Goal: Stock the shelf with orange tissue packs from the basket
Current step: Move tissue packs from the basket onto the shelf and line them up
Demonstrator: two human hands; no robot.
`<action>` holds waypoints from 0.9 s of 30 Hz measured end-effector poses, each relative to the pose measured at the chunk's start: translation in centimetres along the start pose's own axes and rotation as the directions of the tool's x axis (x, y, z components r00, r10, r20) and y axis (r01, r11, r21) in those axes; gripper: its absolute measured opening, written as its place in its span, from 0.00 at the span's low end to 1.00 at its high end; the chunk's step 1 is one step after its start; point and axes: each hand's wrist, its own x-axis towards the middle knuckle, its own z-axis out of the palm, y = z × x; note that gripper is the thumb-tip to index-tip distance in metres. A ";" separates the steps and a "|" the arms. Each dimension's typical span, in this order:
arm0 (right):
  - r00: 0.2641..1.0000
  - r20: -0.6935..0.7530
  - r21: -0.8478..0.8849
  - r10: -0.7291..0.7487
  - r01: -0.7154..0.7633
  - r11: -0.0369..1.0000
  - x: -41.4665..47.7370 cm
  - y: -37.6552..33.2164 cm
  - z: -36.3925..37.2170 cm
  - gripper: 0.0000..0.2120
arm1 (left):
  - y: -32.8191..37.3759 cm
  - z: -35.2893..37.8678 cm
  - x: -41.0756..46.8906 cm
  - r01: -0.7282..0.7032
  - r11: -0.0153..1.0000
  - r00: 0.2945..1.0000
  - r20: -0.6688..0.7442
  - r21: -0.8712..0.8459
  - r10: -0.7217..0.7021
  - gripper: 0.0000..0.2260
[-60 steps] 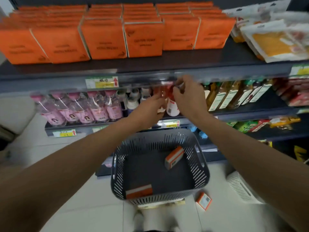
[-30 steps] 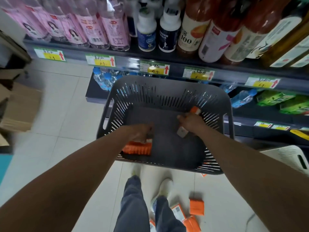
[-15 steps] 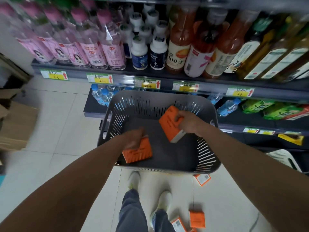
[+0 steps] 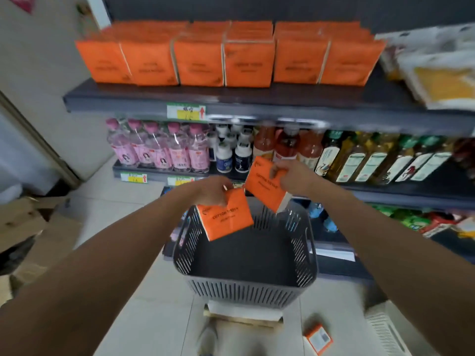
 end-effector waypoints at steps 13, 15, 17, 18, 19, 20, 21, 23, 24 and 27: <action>0.887 -0.416 0.035 -0.201 0.236 0.971 -5.7 -7.5 -12.9 0.27 | 9.8 -12.7 -6.6 -0.195 0.972 0.906 -0.355 0.132 0.229 0.21; 0.868 -0.467 0.034 -0.171 0.211 0.977 -5.4 -7.8 -14.2 0.29 | 10.7 -14.3 -6.5 -0.215 0.968 0.880 -0.404 0.128 0.249 0.21; 0.849 -0.512 0.013 -0.134 0.164 0.986 -5.1 -8.0 -15.2 0.27 | 11.4 -15.9 -6.1 -0.250 0.958 0.843 -0.455 0.137 0.285 0.21; 0.836 -0.535 -0.004 -0.121 0.141 0.990 -4.9 -8.1 -15.5 0.25 | 11.7 -16.6 -5.7 -0.268 0.952 0.823 -0.480 0.146 0.305 0.20; 0.820 -0.562 -0.019 -0.107 0.116 0.993 -4.8 -8.3 -15.9 0.24 | 12.1 -17.3 -5.2 -0.288 0.945 0.801 -0.502 0.156 0.327 0.20; 0.803 -0.590 -0.024 -0.088 0.092 0.996 -4.7 -8.3 -16.2 0.22 | 12.3 -17.9 -4.6 -0.310 0.938 0.781 -0.521 0.158 0.345 0.20; 0.783 -0.619 -0.020 -0.070 0.073 0.997 -4.5 -8.2 -16.5 0.22 | 12.6 -18.4 -4.0 -0.336 0.928 0.759 -0.538 0.158 0.366 0.20; 0.735 -0.677 -0.021 -0.035 0.029 0.999 -3.8 -7.8 -17.3 0.22 | 13.1 -19.3 -2.5 -0.395 0.908 0.720 -0.567 0.142 0.402 0.19; 0.714 -0.700 -0.028 -0.018 -0.003 1.000 -3.5 -7.6 -17.7 0.22 | 13.3 -19.6 -1.7 -0.430 0.894 0.702 -0.577 0.125 0.418 0.18; 0.667 -0.744 -0.017 0.031 -0.065 0.998 -2.7 -6.8 -19.1 0.23 | 14.2 -20.4 0.9 -0.511 0.854 0.663 -0.587 0.099 0.465 0.18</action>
